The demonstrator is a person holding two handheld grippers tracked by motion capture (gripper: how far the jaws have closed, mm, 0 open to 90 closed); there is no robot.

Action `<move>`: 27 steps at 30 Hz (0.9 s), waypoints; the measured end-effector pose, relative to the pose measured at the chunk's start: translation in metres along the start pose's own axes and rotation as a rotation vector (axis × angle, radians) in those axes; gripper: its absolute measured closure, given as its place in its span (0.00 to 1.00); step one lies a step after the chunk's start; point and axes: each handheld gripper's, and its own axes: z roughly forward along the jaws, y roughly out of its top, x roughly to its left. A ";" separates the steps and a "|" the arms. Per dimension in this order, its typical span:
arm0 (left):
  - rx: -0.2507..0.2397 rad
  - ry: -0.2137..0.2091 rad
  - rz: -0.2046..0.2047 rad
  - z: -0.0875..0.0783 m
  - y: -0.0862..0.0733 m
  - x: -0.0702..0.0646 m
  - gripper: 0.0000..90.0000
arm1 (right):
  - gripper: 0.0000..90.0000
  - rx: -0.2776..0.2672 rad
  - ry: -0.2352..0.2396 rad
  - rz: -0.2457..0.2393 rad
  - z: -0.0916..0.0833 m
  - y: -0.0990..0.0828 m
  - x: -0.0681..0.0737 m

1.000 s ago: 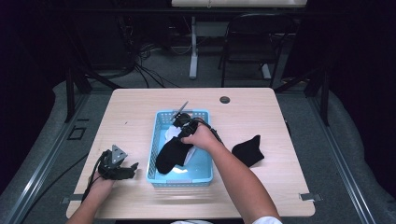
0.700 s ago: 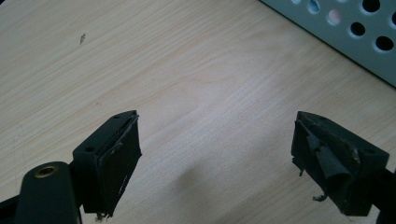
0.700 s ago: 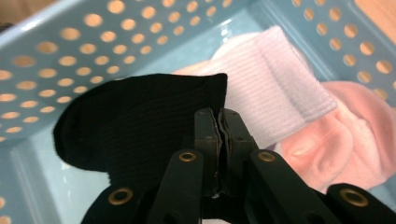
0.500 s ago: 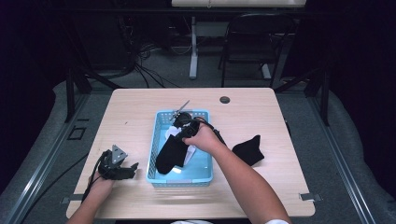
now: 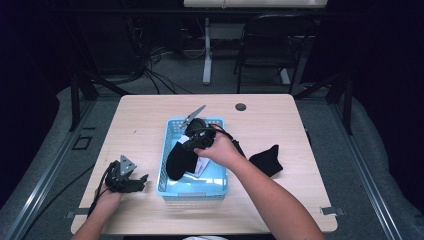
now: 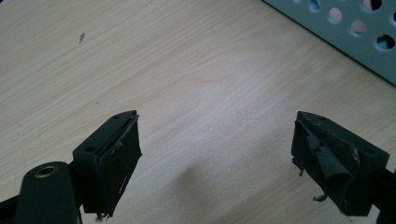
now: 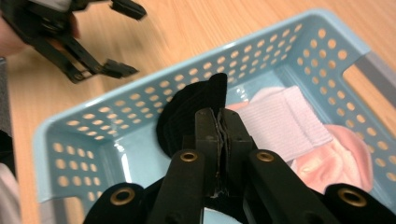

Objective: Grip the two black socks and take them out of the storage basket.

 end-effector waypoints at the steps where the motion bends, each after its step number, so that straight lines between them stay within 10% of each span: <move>1: 0.000 0.000 -0.001 0.000 0.000 0.000 0.17 | 0.98 -0.007 -0.014 -0.020 -0.008 0.002 0.006; 27: 0.005 0.003 0.001 0.000 -0.001 0.000 0.17 | 0.98 -0.120 -0.115 -0.078 -0.097 0.001 0.020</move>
